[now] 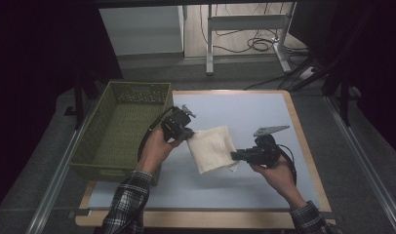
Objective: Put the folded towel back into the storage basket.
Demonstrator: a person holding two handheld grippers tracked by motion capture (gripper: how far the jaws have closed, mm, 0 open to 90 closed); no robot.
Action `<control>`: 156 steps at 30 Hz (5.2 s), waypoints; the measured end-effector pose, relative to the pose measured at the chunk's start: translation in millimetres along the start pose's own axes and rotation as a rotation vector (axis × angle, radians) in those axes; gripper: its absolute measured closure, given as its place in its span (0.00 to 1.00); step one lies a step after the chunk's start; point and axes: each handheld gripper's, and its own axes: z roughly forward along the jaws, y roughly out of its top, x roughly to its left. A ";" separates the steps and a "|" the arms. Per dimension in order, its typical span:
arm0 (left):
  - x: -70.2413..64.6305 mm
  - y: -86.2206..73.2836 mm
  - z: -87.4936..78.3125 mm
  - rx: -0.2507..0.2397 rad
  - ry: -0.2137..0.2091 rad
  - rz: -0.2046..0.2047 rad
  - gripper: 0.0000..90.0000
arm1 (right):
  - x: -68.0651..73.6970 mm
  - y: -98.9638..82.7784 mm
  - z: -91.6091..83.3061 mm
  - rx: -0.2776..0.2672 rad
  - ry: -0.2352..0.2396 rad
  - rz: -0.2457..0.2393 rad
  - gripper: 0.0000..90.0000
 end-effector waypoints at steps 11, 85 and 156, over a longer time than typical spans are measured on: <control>20.7 -14.2 -29.0 0.015 0.012 -0.038 0.92 | 12.2 25.4 16.0 -0.003 0.054 -0.014 0.91; 138.2 -130.5 -98.7 -0.019 0.301 -0.292 0.92 | 141.2 108.2 221.1 0.059 0.068 0.003 0.89; 122.0 -112.2 -50.9 -0.129 0.181 -0.368 0.14 | 124.2 102.4 170.2 0.040 -0.059 -0.287 0.29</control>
